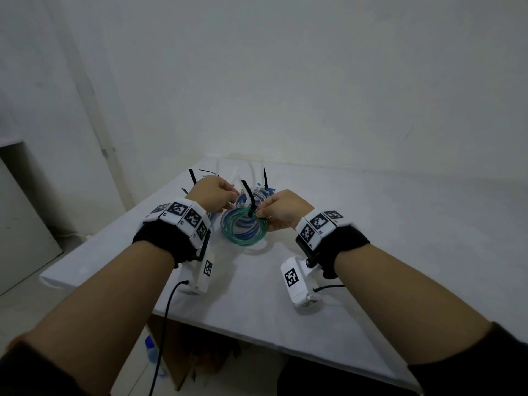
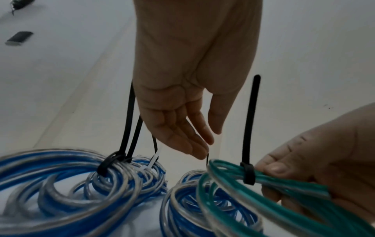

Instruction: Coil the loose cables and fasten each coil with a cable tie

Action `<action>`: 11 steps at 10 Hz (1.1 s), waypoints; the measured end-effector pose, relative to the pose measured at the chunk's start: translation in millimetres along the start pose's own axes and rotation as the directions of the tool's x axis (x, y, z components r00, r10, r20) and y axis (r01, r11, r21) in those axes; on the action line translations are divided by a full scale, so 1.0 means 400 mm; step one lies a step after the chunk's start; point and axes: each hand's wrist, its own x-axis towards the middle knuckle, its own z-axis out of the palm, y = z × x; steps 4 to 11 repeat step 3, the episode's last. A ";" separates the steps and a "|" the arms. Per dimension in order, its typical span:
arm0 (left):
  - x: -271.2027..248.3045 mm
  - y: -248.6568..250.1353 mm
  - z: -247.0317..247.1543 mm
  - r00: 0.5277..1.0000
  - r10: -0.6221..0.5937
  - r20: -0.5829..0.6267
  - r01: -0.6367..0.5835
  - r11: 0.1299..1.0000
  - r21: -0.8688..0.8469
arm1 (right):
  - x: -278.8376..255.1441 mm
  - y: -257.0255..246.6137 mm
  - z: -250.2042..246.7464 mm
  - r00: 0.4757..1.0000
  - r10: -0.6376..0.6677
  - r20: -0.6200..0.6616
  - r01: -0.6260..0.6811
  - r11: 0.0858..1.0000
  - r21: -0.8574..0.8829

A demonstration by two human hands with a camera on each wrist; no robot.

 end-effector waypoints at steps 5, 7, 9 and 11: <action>-0.036 0.011 -0.043 0.969 0.149 -0.197 -0.116 0.978 0.172 | -0.023 0.000 -0.050 0.997 -0.062 -0.037 0.058 0.993 -0.098; -0.036 0.011 -0.043 0.969 0.149 -0.197 -0.116 0.978 0.172 | -0.023 0.000 -0.050 0.997 -0.062 -0.037 0.058 0.993 -0.098; -0.036 0.011 -0.043 0.969 0.149 -0.197 -0.116 0.978 0.172 | -0.023 0.000 -0.050 0.997 -0.062 -0.037 0.058 0.993 -0.098; -0.036 0.011 -0.043 0.969 0.149 -0.197 -0.116 0.978 0.172 | -0.023 0.000 -0.050 0.997 -0.062 -0.037 0.058 0.993 -0.098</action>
